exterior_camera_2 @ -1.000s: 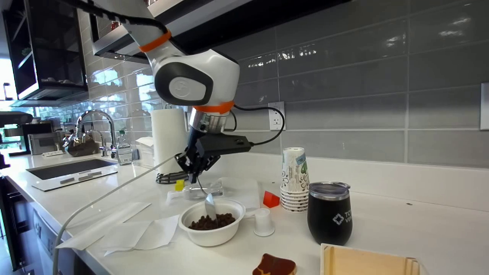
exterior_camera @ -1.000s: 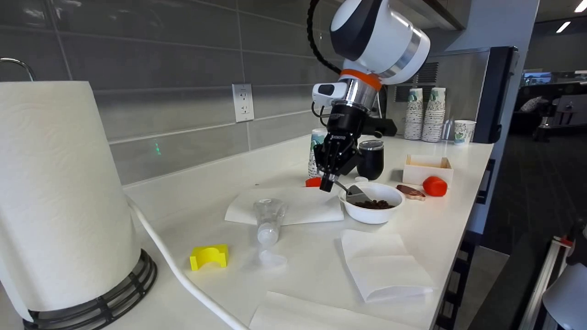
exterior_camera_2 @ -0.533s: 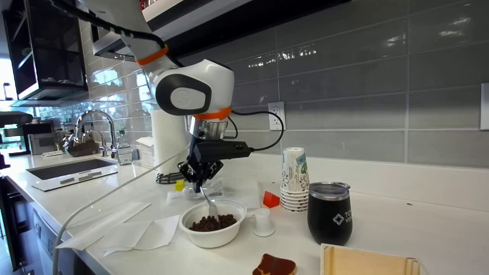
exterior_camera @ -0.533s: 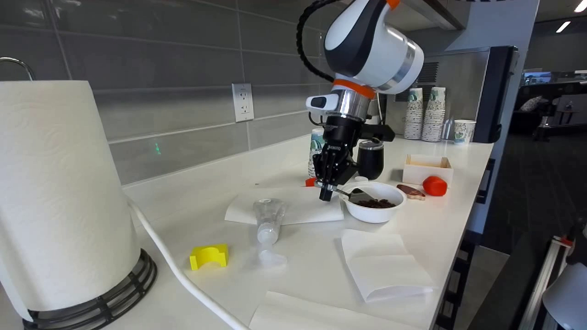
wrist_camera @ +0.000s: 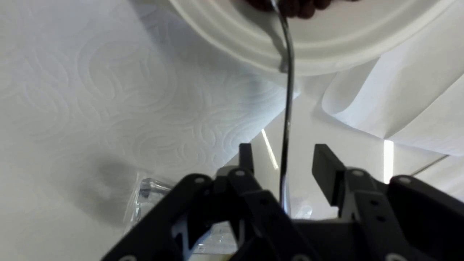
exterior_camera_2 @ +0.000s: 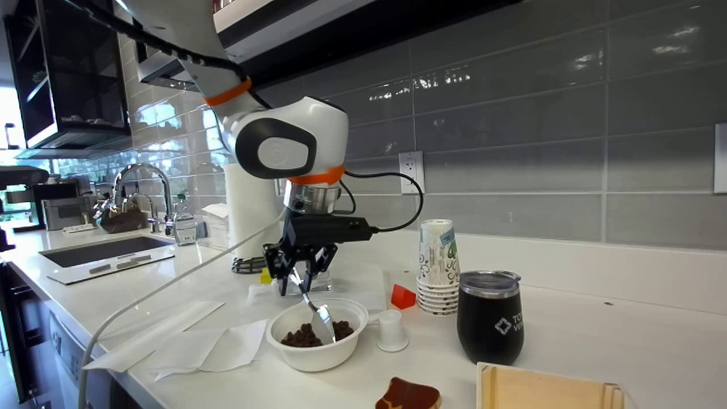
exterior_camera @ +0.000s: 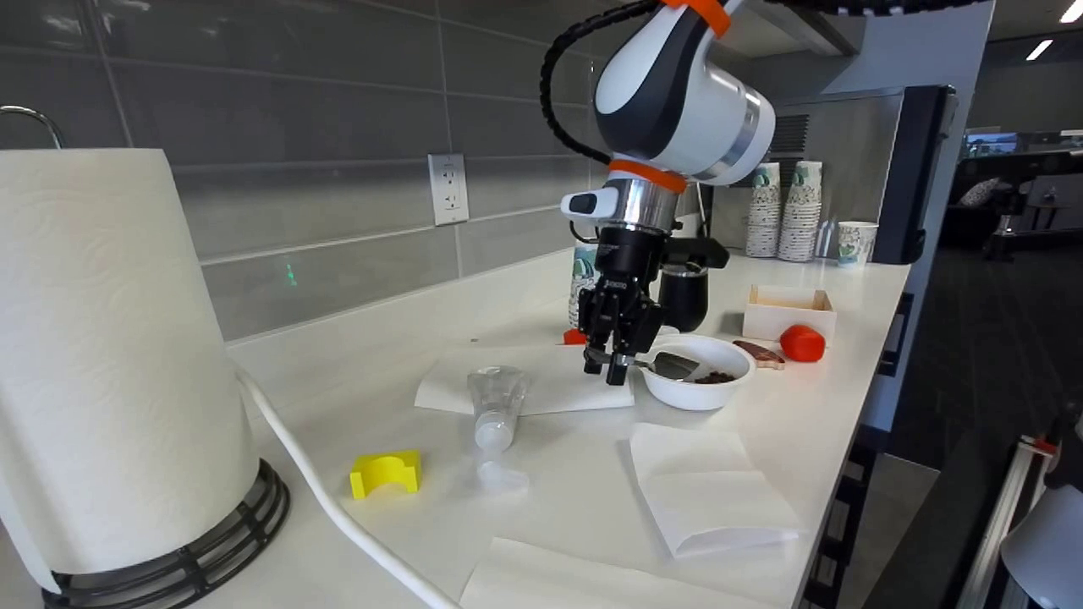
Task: Use the cake spatula to stir the cereal in the white bowl.
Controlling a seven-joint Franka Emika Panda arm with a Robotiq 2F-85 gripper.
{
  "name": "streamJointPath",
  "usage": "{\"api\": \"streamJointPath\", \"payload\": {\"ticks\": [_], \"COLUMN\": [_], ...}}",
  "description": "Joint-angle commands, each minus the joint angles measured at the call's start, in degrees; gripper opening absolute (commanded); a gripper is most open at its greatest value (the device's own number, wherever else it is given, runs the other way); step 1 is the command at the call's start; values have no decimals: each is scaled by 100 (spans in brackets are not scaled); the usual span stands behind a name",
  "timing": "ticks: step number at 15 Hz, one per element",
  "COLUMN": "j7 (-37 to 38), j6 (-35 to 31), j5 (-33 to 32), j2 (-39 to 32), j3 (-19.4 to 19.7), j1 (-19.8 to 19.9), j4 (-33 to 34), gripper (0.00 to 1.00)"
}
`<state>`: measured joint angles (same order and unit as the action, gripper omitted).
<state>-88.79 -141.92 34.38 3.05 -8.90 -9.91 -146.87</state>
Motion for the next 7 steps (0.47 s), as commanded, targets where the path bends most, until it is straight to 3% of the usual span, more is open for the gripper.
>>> {"api": "streamJointPath", "payload": {"ticks": [1,4,7], "j7": [212,252,308], "j6": [-9,61,116], "j5": [-155,-183,-224], "j2": [-74,-40,16], "j3": [23,41,69], "j1": [-21,-4,23], "j4": [113,120,126], "gripper": [80,100,100]}}
